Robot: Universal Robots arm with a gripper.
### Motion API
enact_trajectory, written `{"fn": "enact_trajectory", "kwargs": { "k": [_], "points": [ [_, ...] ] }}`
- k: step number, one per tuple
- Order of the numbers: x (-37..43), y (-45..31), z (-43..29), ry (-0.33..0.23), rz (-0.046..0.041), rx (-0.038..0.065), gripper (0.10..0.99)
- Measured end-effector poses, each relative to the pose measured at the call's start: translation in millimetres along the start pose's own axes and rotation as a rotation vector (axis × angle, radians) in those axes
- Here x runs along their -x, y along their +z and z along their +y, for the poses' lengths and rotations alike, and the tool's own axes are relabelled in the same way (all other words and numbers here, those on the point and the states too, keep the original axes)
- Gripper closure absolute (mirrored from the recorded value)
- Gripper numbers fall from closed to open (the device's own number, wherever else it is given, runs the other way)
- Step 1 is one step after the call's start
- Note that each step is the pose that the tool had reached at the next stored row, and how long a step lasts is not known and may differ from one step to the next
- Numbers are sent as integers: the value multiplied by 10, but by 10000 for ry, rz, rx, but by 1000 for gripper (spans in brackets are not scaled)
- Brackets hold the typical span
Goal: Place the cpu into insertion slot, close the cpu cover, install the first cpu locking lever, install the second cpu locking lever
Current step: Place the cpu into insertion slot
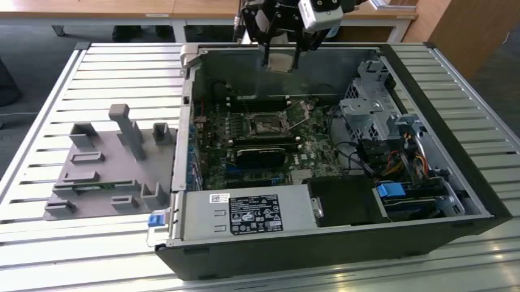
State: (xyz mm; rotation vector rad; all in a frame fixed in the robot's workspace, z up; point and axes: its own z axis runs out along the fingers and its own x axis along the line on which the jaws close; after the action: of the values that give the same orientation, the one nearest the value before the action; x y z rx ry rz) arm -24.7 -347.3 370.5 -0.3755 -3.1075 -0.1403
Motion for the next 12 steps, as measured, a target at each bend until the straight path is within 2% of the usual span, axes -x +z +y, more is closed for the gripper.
{"fn": "enact_trajectory", "kwargs": {
  "k": [9,12],
  "points": [
    [0,27,-3,19,-16,-54,549],
    [0,30,-3,245,-38,-63,549]
  ]
}}
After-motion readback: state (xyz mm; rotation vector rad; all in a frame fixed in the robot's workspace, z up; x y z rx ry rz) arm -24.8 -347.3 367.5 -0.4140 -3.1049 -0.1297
